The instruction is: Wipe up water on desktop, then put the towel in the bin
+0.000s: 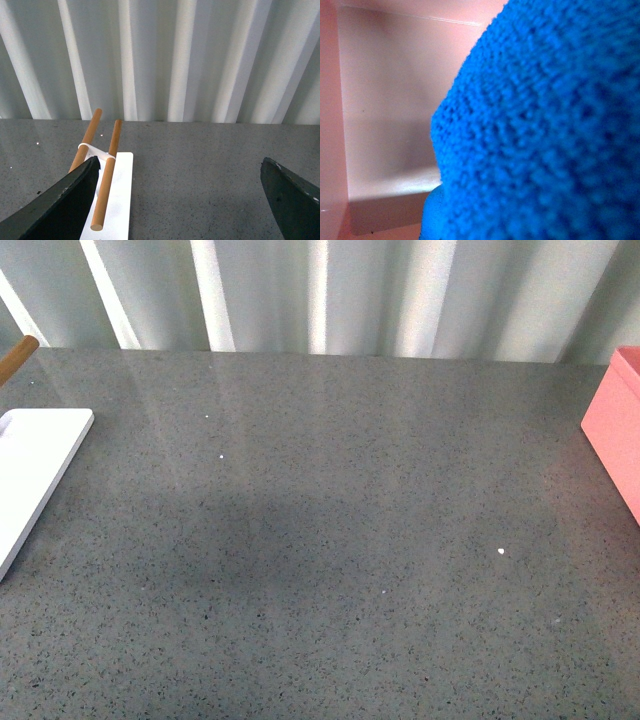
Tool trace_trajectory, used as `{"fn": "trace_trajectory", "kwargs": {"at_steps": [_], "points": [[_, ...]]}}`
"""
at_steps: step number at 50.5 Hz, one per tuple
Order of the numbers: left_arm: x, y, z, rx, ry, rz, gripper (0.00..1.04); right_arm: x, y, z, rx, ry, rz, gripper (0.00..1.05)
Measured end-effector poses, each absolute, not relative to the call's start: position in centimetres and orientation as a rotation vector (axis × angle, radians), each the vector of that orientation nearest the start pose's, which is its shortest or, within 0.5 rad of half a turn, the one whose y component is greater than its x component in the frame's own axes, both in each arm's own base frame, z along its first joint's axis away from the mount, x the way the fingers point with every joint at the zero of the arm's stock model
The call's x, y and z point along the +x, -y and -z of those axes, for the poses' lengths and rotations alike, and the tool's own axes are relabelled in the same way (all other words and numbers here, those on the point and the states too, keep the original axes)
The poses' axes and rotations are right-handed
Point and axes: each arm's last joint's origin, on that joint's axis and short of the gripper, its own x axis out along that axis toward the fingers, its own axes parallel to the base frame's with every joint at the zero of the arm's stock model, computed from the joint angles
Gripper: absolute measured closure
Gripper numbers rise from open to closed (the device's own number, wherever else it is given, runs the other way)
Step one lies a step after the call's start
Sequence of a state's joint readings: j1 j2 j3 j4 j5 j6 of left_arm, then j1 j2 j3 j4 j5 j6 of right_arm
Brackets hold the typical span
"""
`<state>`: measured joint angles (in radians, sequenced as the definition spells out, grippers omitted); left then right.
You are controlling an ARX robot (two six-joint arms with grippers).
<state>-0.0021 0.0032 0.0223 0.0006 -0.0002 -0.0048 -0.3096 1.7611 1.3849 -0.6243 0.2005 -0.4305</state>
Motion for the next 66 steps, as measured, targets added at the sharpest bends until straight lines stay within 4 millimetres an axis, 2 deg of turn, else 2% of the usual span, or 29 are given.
{"fn": "trace_trajectory", "kwargs": {"at_steps": [3,5,23,30,44,46,47,49,53,57,59,66], "points": [[9.6,0.0,-17.1,-0.005,0.020,0.002,0.07,35.3,11.9,-24.7,-0.331,-1.094,0.240,0.97],[9.6,0.0,-17.1,-0.005,0.020,0.002,0.07,35.3,11.9,-24.6,-0.330,-1.095,0.240,0.92],[9.6,0.0,-17.1,-0.005,0.020,0.002,0.07,35.3,11.9,-24.6,-0.331,-1.096,0.239,0.24],[9.6,0.0,-17.1,-0.005,0.020,0.002,0.07,35.4,11.8,-24.6,-0.330,-1.095,0.239,0.05],[9.6,0.0,-17.1,-0.005,0.020,0.002,0.07,35.5,11.9,-24.5,-0.304,-1.065,0.233,0.08],[9.6,0.0,-17.1,-0.005,0.020,0.002,0.07,35.5,11.8,-23.9,-0.214,-0.877,0.180,0.14],[9.6,0.0,-17.1,-0.005,0.020,0.002,0.07,35.3,11.4,-23.5,-0.137,-0.729,0.120,0.19],[9.6,0.0,-17.1,-0.005,0.020,-0.001,0.07,34.2,10.5,-22.4,-0.047,-0.526,0.047,0.28],[9.6,0.0,-17.1,-0.005,0.020,0.002,0.07,31.8,8.4,-21.4,-0.025,-0.208,0.008,0.44],[9.6,0.0,-17.1,-0.004,0.021,0.002,0.07,30.1,7.2,-21.7,-0.036,-0.069,0.007,0.55],[9.6,0.0,-17.1,-0.005,0.020,0.002,0.07,28.8,6.2,-22.0,-0.040,-0.002,0.000,0.64],[9.6,0.0,-17.1,-0.005,0.020,0.002,0.07,25.8,4.5,-20.9,-0.028,0.011,-0.006,0.87]]}}
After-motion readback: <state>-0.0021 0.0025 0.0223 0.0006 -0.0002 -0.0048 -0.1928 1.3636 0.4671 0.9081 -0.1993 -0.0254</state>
